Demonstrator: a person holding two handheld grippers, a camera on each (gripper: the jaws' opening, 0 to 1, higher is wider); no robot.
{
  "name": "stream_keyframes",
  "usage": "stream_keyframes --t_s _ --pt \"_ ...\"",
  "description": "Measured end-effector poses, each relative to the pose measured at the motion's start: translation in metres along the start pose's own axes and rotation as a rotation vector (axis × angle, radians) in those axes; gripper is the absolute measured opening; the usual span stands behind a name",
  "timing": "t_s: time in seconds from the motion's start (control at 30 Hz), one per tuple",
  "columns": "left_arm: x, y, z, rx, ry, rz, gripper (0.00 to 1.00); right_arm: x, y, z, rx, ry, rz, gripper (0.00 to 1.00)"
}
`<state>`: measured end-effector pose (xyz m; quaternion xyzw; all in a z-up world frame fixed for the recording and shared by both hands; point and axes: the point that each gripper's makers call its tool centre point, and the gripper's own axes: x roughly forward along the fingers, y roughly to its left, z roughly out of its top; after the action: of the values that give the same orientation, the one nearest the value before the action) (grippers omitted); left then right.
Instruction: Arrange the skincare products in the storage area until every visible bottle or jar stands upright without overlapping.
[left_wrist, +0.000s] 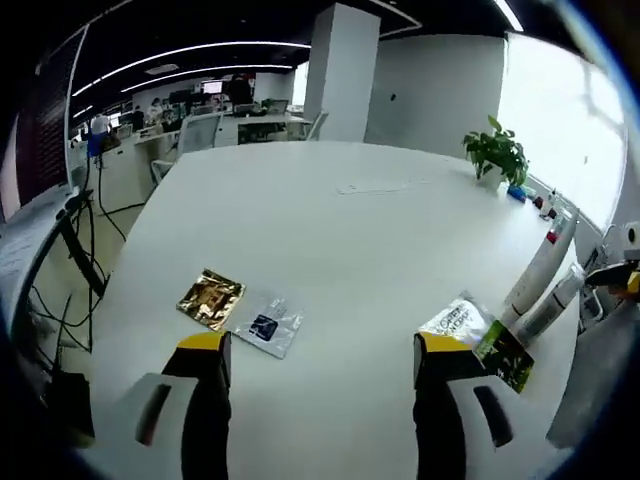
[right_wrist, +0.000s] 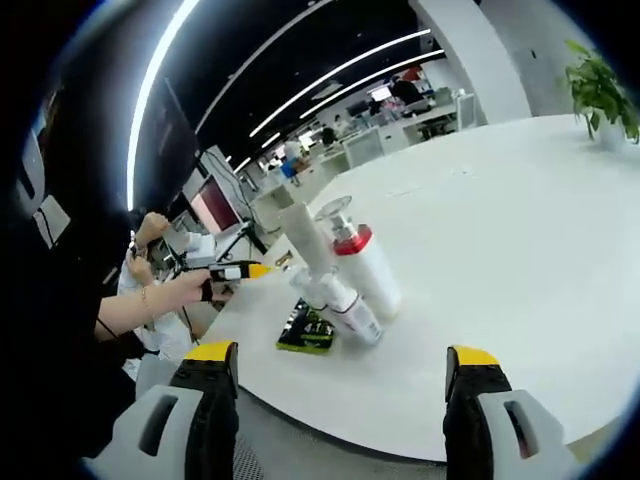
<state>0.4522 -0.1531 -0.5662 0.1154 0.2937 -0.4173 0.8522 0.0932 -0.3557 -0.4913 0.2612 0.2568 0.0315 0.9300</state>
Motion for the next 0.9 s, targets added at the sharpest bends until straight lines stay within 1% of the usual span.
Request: stream_keyframes --t_s 0.07,0.13,0.23,0.27,0.37,0.43,0.57,0.6,0.67,0.7,0.77,0.83,0.9 --pt "0.008 0.004 -0.002 0.049 0.018 0.009 0.64 0.001 -0.001 -0.001 0.013 0.006 -0.003 0.89" --pt "0.013 0.008 -0.005 0.075 0.035 0.02 0.63 0.001 -0.004 -0.001 0.02 0.012 -0.006 0.88" --pt "0.029 0.014 -0.009 0.089 0.049 0.02 0.61 0.002 -0.004 -0.002 0.033 0.025 -0.006 0.89" --pt "0.034 0.015 -0.008 0.093 0.054 0.014 0.61 0.003 -0.005 -0.003 0.035 0.028 -0.009 0.89" --pt "0.045 0.021 -0.01 0.104 0.067 0.008 0.6 0.004 -0.004 -0.005 0.036 0.042 -0.018 0.89" --pt "0.04 0.022 -0.018 0.109 0.088 0.011 0.6 0.004 -0.006 -0.005 0.042 0.044 -0.023 0.89" --pt "0.047 0.029 -0.025 0.095 0.124 0.02 0.58 0.004 -0.011 -0.006 0.056 0.052 -0.037 0.88" --pt "0.049 0.027 -0.023 0.091 0.131 0.017 0.58 0.004 -0.011 -0.006 0.059 0.053 -0.039 0.88" --pt "0.053 0.028 -0.027 0.08 0.149 0.016 0.58 0.004 -0.012 -0.006 0.069 0.05 -0.044 0.88" --pt "0.055 0.028 -0.027 0.047 0.147 0.014 0.58 0.004 -0.013 -0.006 0.068 0.053 -0.05 0.88" --pt "0.051 0.027 -0.026 0.044 0.142 0.008 0.58 0.004 -0.014 -0.008 0.065 0.063 -0.052 0.88" --pt "0.053 0.027 -0.025 0.028 0.146 0.0 0.57 0.004 -0.015 -0.01 0.055 0.073 -0.056 0.87" --pt "0.053 0.024 -0.023 0.043 0.142 -0.009 0.57 0.004 -0.016 -0.011 0.053 0.078 -0.06 0.87"
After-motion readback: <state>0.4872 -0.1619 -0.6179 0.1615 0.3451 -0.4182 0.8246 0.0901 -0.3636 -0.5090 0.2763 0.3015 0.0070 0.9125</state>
